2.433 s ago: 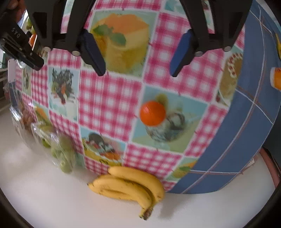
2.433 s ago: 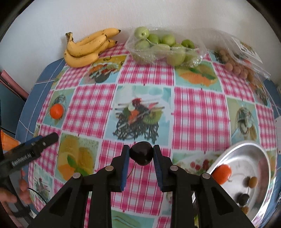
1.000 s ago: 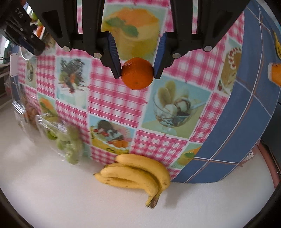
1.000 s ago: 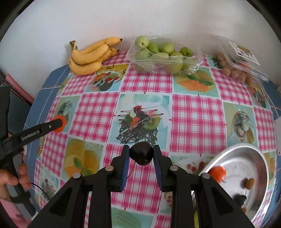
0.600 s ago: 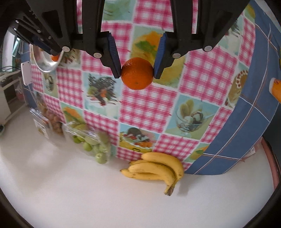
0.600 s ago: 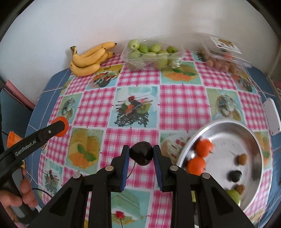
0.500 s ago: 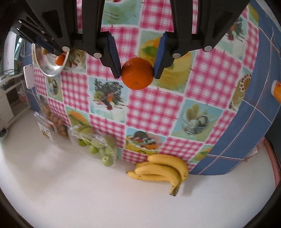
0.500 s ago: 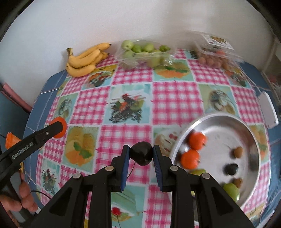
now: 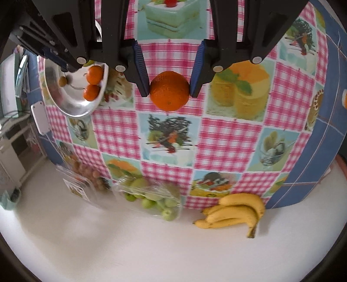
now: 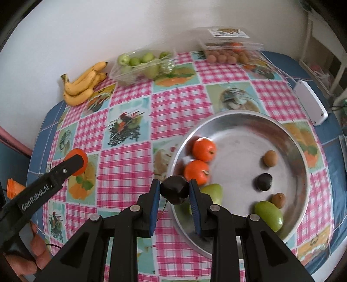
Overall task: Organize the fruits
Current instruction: 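Carry the orange and the black plum over the steel bowl with both tools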
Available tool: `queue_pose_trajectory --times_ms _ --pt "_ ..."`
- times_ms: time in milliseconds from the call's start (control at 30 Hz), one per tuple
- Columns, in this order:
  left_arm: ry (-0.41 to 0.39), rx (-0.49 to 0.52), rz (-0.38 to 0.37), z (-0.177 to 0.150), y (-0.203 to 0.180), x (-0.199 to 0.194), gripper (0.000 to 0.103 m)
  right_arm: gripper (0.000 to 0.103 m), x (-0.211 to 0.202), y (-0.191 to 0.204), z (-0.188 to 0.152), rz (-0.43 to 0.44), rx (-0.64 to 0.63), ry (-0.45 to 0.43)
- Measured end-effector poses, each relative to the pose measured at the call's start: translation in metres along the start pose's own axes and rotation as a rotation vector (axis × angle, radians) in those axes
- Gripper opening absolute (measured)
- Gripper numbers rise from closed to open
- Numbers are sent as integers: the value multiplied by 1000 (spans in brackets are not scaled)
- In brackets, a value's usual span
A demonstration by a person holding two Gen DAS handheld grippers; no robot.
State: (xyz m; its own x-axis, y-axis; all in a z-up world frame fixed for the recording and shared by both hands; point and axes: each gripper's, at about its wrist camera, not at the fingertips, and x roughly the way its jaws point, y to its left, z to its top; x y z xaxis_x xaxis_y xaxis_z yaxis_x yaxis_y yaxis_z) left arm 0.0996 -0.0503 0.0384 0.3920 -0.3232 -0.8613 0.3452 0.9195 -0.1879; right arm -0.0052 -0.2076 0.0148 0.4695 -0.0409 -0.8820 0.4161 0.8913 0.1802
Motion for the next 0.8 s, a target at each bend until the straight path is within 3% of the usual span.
queue_pose_trajectory --times_ms 800 --pt "64 306 -126 -38 -120 10 41 28 -37 -118 3 -32 294 -82"
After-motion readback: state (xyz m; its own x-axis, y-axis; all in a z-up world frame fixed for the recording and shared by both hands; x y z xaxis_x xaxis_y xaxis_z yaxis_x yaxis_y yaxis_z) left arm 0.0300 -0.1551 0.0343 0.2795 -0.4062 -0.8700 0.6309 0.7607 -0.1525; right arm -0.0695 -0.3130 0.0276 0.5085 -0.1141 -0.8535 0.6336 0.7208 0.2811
